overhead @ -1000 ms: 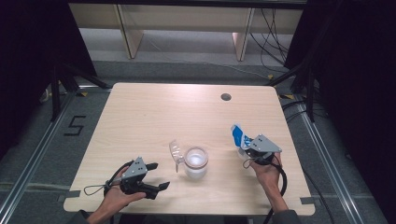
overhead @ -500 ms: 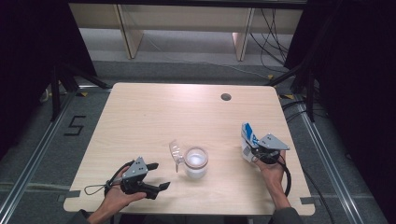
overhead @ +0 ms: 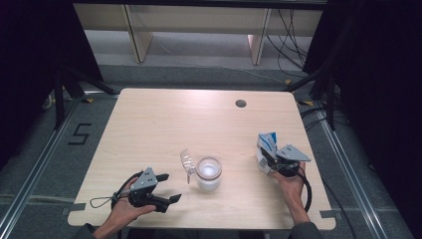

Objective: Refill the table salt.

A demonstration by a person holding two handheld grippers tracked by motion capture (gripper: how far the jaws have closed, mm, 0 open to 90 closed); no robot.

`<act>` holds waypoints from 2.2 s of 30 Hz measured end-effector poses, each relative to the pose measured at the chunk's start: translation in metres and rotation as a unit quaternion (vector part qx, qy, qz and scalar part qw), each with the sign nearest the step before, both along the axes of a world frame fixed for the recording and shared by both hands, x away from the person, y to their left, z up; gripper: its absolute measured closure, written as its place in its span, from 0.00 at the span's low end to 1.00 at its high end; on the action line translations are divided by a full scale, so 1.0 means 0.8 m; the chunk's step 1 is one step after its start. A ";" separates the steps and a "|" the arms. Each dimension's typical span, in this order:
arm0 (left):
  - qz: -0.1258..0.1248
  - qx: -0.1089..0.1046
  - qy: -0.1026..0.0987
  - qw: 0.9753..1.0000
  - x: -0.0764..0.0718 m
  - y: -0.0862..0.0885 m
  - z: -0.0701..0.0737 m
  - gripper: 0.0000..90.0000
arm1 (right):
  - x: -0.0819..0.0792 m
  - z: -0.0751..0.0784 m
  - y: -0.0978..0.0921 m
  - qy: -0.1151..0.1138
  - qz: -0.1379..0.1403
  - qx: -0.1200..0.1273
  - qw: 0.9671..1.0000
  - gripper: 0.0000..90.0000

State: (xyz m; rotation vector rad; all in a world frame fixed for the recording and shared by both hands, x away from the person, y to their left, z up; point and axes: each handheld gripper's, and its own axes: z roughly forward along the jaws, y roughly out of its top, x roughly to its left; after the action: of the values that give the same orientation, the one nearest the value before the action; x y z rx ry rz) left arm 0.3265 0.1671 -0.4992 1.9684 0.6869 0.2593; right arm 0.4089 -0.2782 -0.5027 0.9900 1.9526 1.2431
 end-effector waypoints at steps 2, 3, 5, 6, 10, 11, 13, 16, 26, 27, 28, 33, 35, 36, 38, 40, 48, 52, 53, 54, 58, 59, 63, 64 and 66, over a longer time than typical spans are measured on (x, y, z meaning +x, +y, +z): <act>-0.001 0.003 0.000 1.000 0.000 0.000 0.000 0.18 | -0.003 0.000 0.000 0.013 -0.006 0.013 1.000 0.80; -0.003 0.003 -0.001 1.000 0.001 0.000 0.000 0.18 | 0.000 0.000 -0.002 -0.006 -0.006 0.002 1.000 0.79; -0.004 0.003 -0.002 1.000 0.001 0.000 0.000 0.18 | -0.004 0.001 -0.002 0.011 -0.010 0.012 1.000 0.74; -0.004 0.003 -0.002 1.000 0.001 0.000 0.000 0.18 | -0.003 0.002 -0.005 0.006 -0.007 0.009 1.000 0.73; -0.005 0.003 -0.002 1.000 0.002 0.000 0.000 0.18 | -0.007 0.003 -0.006 0.006 -0.016 0.026 1.000 0.64; -0.005 0.004 -0.002 1.000 0.002 0.000 0.000 0.18 | -0.007 0.004 -0.007 0.001 -0.013 0.025 1.000 0.63; -0.005 0.004 -0.002 1.000 0.002 0.000 0.000 0.18 | -0.007 0.005 -0.008 0.004 -0.005 0.031 0.999 0.62; -0.002 0.008 -0.003 1.000 0.001 0.000 0.000 0.18 | -0.009 0.007 -0.008 -0.004 -0.009 0.033 0.999 0.57; -0.002 0.006 -0.003 1.000 0.002 -0.001 0.000 0.18 | -0.017 0.017 -0.010 -0.008 -0.019 0.048 0.999 0.40; -0.001 0.007 -0.002 1.000 0.001 -0.001 0.000 0.18 | -0.021 0.018 -0.009 0.002 -0.021 0.050 0.999 0.39; -0.001 0.007 -0.002 1.000 0.001 -0.001 0.000 0.18 | -0.019 0.018 -0.009 -0.013 -0.017 0.049 0.999 0.37; -0.002 0.008 -0.002 1.000 0.002 -0.001 0.000 0.18 | -0.022 0.019 -0.007 -0.002 -0.020 0.047 0.999 0.34; -0.002 0.008 -0.002 1.000 0.002 -0.001 0.000 0.18 | -0.022 0.020 -0.005 0.001 -0.021 0.048 0.999 0.30; -0.002 0.008 -0.002 1.000 0.002 -0.001 0.000 0.18 | -0.025 0.021 -0.003 0.011 -0.027 0.057 0.998 0.29; -0.002 0.007 -0.002 1.000 0.002 -0.001 -0.001 0.18 | -0.023 0.021 -0.004 0.001 -0.019 0.049 0.999 0.26; -0.002 0.007 -0.003 1.000 0.002 -0.001 0.000 0.18 | -0.025 0.022 -0.004 0.005 -0.025 0.051 0.998 0.23; -0.004 0.006 -0.002 1.000 0.002 -0.001 -0.001 0.18 | -0.032 0.026 -0.010 -0.007 -0.039 0.060 0.997 0.19; -0.004 0.005 -0.002 1.000 0.002 -0.001 -0.001 0.18 | -0.039 0.029 -0.016 0.001 -0.049 0.066 0.997 0.19; -0.005 0.006 -0.002 1.000 0.002 -0.001 -0.001 0.18 | -0.042 0.029 -0.016 -0.003 -0.057 0.070 0.996 0.19; -0.005 0.005 -0.002 1.000 0.002 -0.001 -0.001 0.18 | -0.046 0.030 -0.013 0.008 -0.063 0.092 0.994 0.18; -0.001 0.008 -0.003 1.000 0.002 -0.001 0.000 0.18 | -0.056 0.036 -0.019 -0.009 -0.066 0.078 0.995 0.19; -0.001 0.008 -0.003 1.000 0.002 -0.001 0.000 0.18 | -0.059 0.037 -0.020 -0.009 -0.068 0.082 0.994 0.19; -0.001 0.006 -0.004 1.000 0.002 -0.001 0.000 0.18 | -0.072 0.039 -0.023 -0.005 -0.076 0.084 0.994 0.18; -0.004 0.003 -0.002 1.000 0.002 0.000 0.000 0.18 | -0.077 0.040 -0.022 -0.004 -0.082 0.086 0.993 0.18; -0.003 0.003 -0.002 1.000 0.002 0.000 0.000 0.18 | -0.083 0.041 -0.023 -0.001 -0.076 0.079 0.994 0.19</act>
State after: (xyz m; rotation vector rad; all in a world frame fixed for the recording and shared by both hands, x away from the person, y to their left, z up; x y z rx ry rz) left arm 0.3284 0.1669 -0.4994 1.9748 0.6789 0.2631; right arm 0.3424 -0.2965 -0.4697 1.1935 1.7610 1.3263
